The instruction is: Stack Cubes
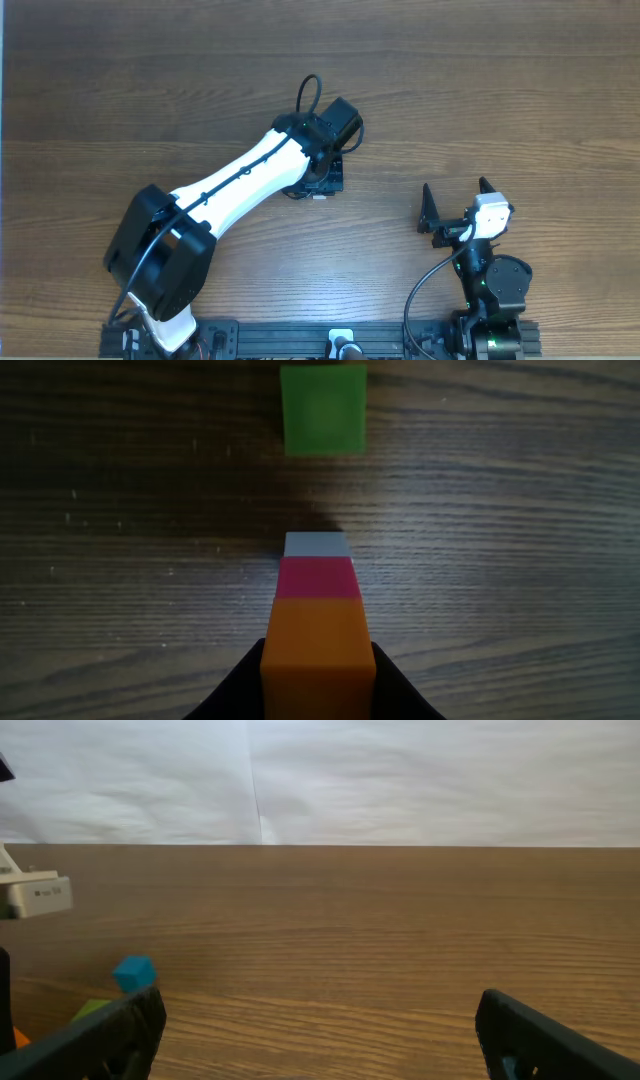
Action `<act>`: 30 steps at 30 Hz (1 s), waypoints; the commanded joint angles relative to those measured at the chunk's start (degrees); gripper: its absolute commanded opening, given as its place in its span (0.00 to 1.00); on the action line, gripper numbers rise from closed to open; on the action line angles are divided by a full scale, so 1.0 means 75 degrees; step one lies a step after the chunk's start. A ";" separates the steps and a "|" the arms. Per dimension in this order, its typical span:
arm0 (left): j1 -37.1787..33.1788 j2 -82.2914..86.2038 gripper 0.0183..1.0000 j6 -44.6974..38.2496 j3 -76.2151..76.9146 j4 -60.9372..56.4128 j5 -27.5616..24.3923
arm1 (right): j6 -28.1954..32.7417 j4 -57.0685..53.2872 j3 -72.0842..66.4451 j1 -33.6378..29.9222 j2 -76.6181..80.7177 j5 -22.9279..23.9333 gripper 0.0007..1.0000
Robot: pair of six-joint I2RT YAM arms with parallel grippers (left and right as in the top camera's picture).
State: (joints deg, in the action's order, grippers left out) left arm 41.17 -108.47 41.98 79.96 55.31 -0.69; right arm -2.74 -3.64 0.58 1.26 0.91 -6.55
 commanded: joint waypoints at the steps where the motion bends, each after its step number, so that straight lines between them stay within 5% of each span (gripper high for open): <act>1: -0.0020 -0.0157 0.05 -0.0117 0.0157 -0.0003 -0.0073 | 0.0032 -0.0029 -0.0035 -0.0026 -0.0035 0.0026 0.99; 5: -0.0026 -0.0157 0.08 -0.0117 0.0157 0.0000 -0.0076 | 0.0035 -0.0032 -0.0035 -0.0026 -0.0035 0.0026 0.99; 11: -0.0026 -0.0157 0.36 -0.0119 0.0157 0.0003 -0.0076 | 0.0035 -0.0032 -0.0035 -0.0026 -0.0035 0.0026 0.99; 20: -0.0026 -0.0157 0.56 -0.0119 0.0157 0.0003 -0.0079 | 0.0035 -0.0032 -0.0035 -0.0026 -0.0035 0.0026 0.99; 25: -0.0026 -0.0157 0.88 -0.0117 0.0157 0.0003 -0.0079 | 0.0032 -0.0032 -0.0035 -0.0026 -0.0035 0.0026 0.99; 30: -0.0029 -0.0125 1.00 -0.0105 0.0157 -0.0003 -0.0061 | 0.0035 -0.0032 -0.0035 -0.0026 -0.0035 0.0026 0.99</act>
State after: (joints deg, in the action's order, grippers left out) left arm 41.17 -108.88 41.34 80.16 55.29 -1.10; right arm -2.76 -3.64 0.58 1.26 0.91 -6.55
